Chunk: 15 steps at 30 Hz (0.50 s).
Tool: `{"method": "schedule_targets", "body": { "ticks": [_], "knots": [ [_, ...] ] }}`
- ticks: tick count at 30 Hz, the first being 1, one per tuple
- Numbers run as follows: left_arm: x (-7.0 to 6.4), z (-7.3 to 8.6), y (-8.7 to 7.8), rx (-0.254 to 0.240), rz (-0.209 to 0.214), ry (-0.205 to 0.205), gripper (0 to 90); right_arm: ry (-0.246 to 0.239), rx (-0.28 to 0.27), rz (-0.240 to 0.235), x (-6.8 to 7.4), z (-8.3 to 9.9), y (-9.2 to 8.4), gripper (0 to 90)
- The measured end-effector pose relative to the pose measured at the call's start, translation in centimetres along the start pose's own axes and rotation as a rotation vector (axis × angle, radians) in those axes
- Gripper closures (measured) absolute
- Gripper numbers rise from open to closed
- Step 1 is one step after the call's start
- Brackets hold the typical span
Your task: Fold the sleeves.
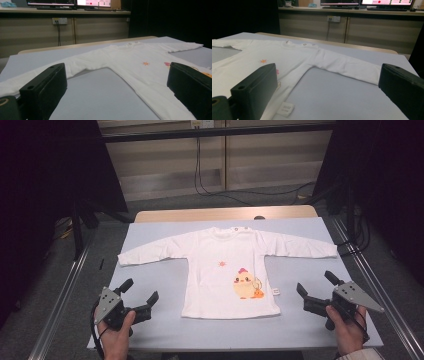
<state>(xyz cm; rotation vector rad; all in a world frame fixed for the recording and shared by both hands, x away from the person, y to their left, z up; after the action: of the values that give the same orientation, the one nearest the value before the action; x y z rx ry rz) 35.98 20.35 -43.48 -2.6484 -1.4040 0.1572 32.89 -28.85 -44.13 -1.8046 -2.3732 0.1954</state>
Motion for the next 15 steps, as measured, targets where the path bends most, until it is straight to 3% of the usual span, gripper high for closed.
{"method": "schedule_targets", "body": {
  "ticks": [6,15],
  "knots": [
    [0.03,0.03,0.03,0.013,-0.003,0.007,2.8,0.001,0.002,-0.007,-0.04,0.06,-0.04,1.9],
    [0.29,-0.11,0.36,0.029,0.006,-0.02,2.8,0.012,-0.001,-0.009,-0.21,0.13,0.03,1.8]
  ]
}}
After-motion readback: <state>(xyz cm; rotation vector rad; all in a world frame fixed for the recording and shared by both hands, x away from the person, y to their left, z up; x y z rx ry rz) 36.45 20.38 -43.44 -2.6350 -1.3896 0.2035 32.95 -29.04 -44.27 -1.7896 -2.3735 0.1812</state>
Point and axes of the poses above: each handheld gripper's, and its own axes: y roughly forward along the jaws, z roughly out of its underside, x roughly to its left, the point moved 8 cm from there along y, roughly forward along the jaws, and after that the axes turned 2 degrees about y, right-handed, at the moved point
